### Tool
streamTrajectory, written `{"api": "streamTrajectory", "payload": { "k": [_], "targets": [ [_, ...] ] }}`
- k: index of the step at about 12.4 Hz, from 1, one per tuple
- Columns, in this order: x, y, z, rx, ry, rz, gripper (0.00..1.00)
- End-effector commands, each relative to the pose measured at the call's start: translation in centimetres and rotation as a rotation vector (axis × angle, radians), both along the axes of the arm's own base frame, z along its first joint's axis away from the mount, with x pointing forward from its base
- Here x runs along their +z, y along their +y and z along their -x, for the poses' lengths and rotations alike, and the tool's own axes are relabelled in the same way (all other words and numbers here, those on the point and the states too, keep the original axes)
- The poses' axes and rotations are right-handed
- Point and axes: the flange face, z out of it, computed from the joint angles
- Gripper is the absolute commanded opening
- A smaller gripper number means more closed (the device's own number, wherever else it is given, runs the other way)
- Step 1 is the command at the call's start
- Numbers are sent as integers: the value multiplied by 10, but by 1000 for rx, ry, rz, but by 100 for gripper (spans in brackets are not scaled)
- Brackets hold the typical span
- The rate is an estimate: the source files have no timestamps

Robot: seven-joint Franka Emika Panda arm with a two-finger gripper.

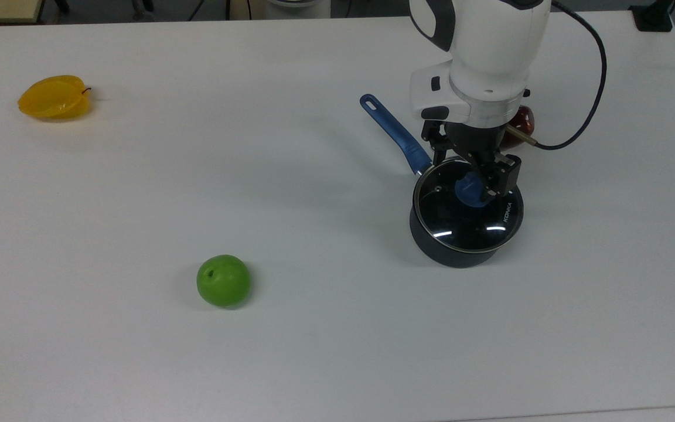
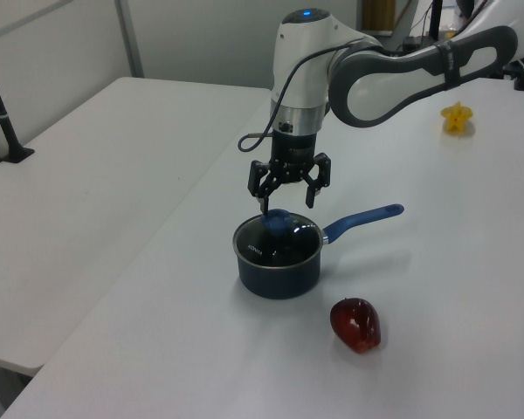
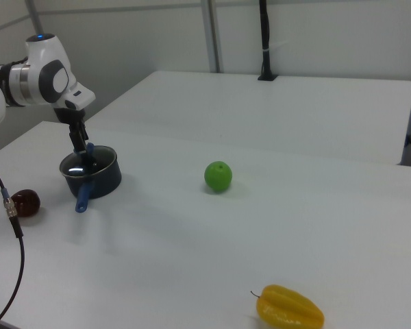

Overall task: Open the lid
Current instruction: 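Move the open gripper over the saucepan and lower it to the blue lid knob, then close the gripper on the blue knob of the glass lid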

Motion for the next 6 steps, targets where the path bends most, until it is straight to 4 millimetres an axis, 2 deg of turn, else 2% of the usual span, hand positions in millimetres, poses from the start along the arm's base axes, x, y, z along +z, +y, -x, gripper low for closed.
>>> {"api": "streamTrajectory", "payload": {
  "k": [1,4,6],
  "targets": [
    [-7,12,-4,-8,-42,16,96],
    [-14,19,-3,7,-48,18,90],
    [-15,21,-2,13,-48,19,78]
  ]
}}
